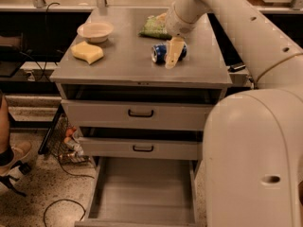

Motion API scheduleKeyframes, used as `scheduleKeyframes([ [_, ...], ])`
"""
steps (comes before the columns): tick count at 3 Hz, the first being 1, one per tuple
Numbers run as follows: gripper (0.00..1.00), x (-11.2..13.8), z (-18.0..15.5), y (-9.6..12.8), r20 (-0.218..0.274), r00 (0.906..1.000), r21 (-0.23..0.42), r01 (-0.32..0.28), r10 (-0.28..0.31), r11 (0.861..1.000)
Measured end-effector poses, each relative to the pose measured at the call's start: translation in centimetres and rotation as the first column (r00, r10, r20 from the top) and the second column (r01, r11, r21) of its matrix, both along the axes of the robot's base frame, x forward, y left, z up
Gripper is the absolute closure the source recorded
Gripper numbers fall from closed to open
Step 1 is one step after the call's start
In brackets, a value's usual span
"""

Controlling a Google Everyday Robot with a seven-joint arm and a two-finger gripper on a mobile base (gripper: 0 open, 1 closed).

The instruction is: Place pepsi can into bottom drawer

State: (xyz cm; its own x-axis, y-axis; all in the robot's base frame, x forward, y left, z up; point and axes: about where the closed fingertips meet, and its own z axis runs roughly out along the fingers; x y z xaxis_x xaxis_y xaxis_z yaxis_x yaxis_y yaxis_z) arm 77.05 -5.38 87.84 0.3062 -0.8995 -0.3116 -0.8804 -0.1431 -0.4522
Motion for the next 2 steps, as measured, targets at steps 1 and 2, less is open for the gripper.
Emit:
scheduleKeyframes([
  [1, 0.0, 0.59, -0.9, 0.53, -0.027, 0.9994, -0.037, 0.023, -0.024, 0.999],
  [2, 0.0, 1.04, -1.75, 0.86, -0.054, 0.9978, -0.06, 0.035, -0.039, 0.998],
])
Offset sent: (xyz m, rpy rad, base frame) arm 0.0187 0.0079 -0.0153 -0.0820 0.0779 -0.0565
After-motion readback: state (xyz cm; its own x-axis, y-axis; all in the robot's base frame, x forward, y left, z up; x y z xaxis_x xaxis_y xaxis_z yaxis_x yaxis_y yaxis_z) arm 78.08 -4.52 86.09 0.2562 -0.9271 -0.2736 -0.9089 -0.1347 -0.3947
